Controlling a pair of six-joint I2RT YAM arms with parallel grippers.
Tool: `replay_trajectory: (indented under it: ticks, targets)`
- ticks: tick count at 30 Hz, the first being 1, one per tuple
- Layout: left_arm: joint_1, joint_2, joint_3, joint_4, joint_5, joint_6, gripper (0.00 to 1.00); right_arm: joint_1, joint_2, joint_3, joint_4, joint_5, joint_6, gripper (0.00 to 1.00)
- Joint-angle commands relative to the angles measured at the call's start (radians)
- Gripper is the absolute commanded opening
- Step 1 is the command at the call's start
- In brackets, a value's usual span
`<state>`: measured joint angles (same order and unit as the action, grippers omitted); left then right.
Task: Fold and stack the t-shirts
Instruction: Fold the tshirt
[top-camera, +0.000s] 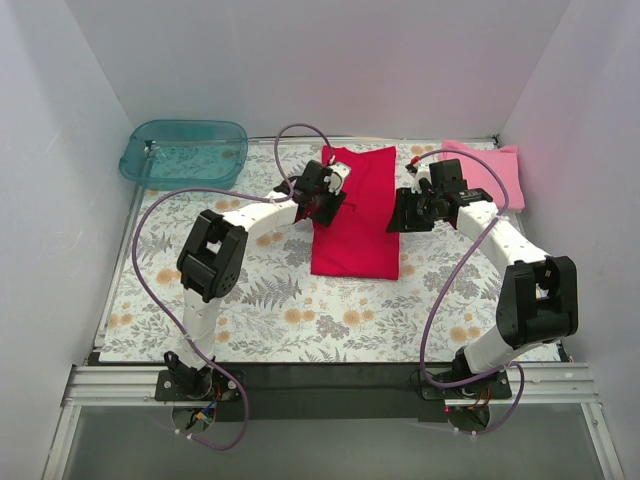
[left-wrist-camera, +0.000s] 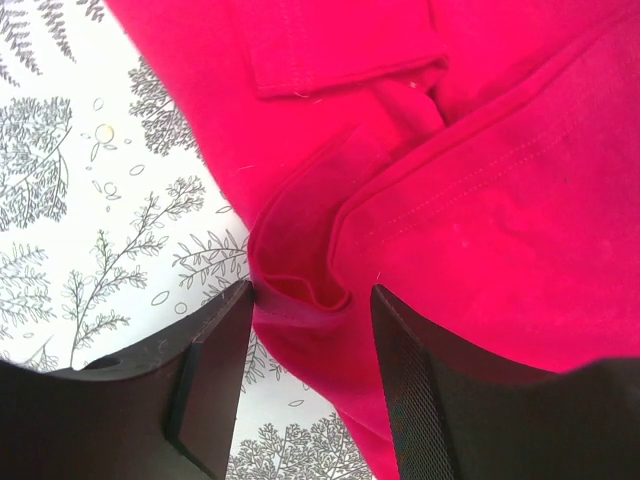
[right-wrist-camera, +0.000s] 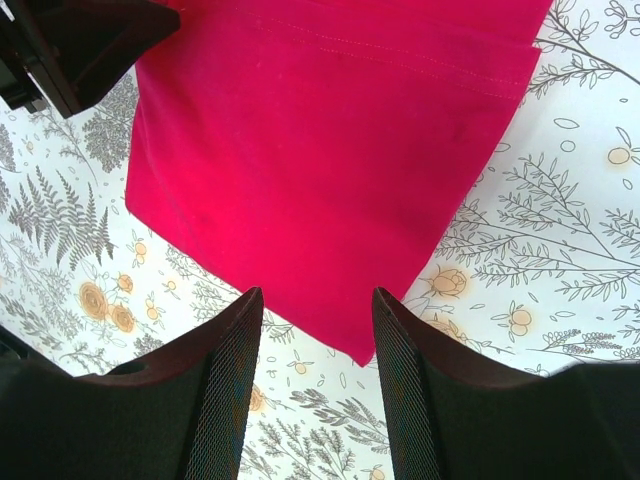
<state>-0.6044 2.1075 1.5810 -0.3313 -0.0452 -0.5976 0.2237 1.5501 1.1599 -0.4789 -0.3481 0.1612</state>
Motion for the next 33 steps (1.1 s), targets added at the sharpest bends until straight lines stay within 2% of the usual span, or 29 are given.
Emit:
replay_trajectory:
  ticks: [1,8,18,24,33]
  targets:
    - [-0.011,-0.073,0.008,0.031,-0.012,0.104,0.47,-0.004,-0.038,-0.011,-0.018,-0.025,-0.006,0.47]
    - [-0.02,-0.058,0.02,0.008,-0.002,0.153,0.43,-0.003,-0.033,-0.002,-0.041,-0.028,-0.012,0.47]
    - [-0.034,-0.07,0.043,0.026,-0.137,0.101,0.42,-0.003,-0.033,-0.003,-0.047,-0.029,-0.011,0.47]
    - [-0.077,-0.089,0.02,0.028,-0.154,0.101,0.41,-0.003,-0.039,-0.009,-0.046,-0.028,-0.009,0.47]
    - [-0.08,-0.066,0.027,0.023,-0.136,0.102,0.4,-0.003,-0.051,-0.031,-0.047,-0.028,-0.014,0.47]
